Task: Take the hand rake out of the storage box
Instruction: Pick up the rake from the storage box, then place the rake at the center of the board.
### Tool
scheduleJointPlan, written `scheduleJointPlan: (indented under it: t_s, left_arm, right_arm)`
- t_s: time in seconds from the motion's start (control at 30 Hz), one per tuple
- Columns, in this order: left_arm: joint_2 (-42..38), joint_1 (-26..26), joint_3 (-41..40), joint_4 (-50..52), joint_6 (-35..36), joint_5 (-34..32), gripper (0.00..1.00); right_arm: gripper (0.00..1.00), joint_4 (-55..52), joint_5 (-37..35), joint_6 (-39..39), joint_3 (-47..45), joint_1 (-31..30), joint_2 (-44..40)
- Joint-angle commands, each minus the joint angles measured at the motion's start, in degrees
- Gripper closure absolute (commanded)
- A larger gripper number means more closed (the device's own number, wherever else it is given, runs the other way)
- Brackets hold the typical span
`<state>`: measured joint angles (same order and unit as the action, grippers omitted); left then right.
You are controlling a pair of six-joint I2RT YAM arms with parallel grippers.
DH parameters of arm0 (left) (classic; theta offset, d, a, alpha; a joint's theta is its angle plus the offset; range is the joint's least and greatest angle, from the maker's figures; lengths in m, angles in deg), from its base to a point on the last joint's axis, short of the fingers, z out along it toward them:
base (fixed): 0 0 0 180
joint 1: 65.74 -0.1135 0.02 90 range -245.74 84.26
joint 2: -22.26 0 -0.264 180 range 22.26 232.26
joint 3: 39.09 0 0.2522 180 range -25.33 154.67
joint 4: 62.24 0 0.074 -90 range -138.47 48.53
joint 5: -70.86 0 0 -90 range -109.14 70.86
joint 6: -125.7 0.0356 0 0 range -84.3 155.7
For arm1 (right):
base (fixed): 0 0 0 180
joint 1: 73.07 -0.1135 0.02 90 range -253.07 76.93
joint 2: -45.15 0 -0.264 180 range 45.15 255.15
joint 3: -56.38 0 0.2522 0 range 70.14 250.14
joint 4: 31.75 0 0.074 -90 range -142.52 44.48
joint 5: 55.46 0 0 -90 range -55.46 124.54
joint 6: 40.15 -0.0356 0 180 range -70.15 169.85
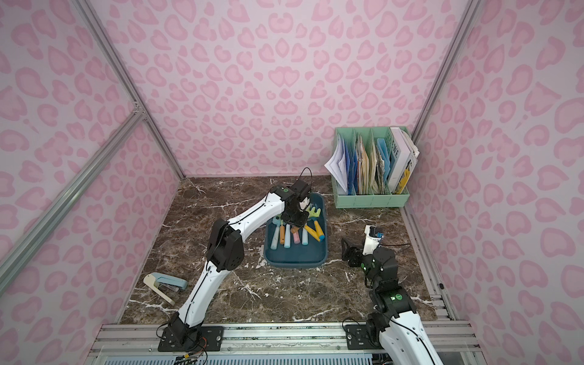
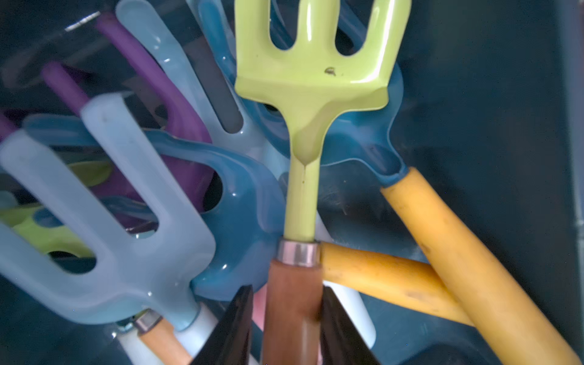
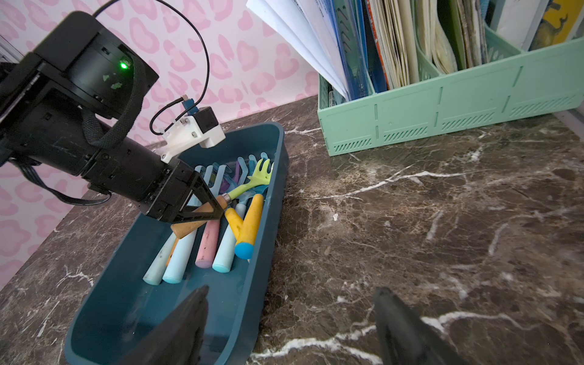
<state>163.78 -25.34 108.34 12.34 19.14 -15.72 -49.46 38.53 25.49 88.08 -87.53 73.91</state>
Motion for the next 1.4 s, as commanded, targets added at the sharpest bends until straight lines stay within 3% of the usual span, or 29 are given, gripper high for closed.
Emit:
scheduleJointPlan:
  t_s: [0.0,0.37,0.7,0.8,1.0,1.37]
  left_arm:
    - [-0.7,-0.1,-0.4,0.4,0.0,-0.7,0.65]
    - [-9.0,0.0,-8.8,-3.9,-0.5,-0.3,0.72]
    - [-20.5,0.0,-20.8,-9.8,-1.3,1.2,0.74]
    - [-24.8,0.0,-25.5,-11.6,-1.5,0.1,0.74]
    - [-34.6,0.0,-35.8,-14.1,-1.9,-4.9,0.75]
    - [-48.5,-0.7,-49.4,-13.4,-5.6,-19.7,0.78]
  right_arm:
    - [0.15,1.3,0.3,-0.3,0.2,-0.1,0.1]
    - [0.15,1.2,0.3,-0.2,0.2,-0.3,0.1]
    - [0.01,1.9,0.7,0.5,0.7,-0.4,1.4]
    - [0.01,2.1,-0.4,0.5,1.2,-0.4,1.0]
    - [0.01,3.2,-0.7,1.3,2.7,-0.4,4.5]
    - [0.01,6.3,3.4,3.3,5.2,-0.5,13.7]
